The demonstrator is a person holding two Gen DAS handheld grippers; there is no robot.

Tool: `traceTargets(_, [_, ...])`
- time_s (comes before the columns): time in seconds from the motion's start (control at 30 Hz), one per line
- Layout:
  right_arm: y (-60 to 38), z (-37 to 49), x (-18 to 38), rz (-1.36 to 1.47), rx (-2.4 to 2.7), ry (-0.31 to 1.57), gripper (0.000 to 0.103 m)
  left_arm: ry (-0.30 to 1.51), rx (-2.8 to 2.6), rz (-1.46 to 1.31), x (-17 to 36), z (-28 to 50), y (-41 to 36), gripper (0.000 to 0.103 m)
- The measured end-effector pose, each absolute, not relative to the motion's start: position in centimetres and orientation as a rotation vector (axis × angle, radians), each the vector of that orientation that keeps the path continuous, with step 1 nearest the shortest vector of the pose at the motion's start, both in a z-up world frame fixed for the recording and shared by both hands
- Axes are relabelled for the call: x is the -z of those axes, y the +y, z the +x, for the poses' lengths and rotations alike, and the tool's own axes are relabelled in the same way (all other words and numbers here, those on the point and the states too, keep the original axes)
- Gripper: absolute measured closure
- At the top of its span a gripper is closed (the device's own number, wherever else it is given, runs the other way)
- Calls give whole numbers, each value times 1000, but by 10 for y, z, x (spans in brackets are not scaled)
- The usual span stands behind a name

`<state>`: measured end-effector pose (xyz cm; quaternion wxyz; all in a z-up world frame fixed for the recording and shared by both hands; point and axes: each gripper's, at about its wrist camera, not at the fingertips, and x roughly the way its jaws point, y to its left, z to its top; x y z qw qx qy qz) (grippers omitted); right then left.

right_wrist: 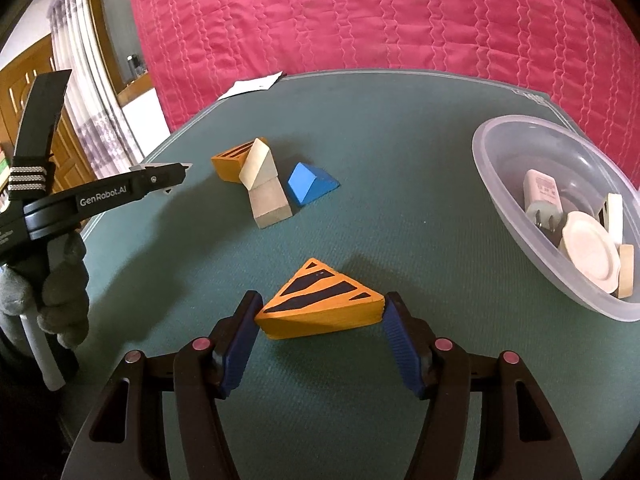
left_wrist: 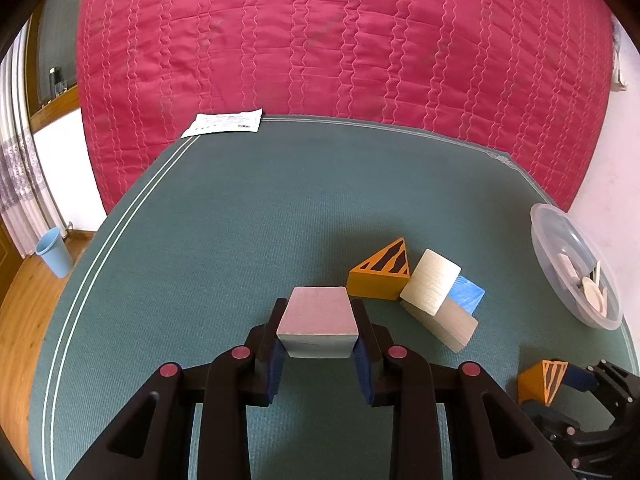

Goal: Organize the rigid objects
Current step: 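Carry the orange triangle over the bowl with the right gripper while the left holds the pink block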

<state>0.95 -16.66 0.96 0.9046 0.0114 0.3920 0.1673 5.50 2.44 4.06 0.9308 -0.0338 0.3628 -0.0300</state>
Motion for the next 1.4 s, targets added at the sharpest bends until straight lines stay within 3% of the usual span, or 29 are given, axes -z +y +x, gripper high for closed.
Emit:
traceTargets(0.43, [-181,-3,-20,99,-343,789,41,743,61,-72,-40,56,24,72])
traceTargets(1.4, [-343,-3,-72,294,95,562,41,772,80,-47,-33,45,3,72])
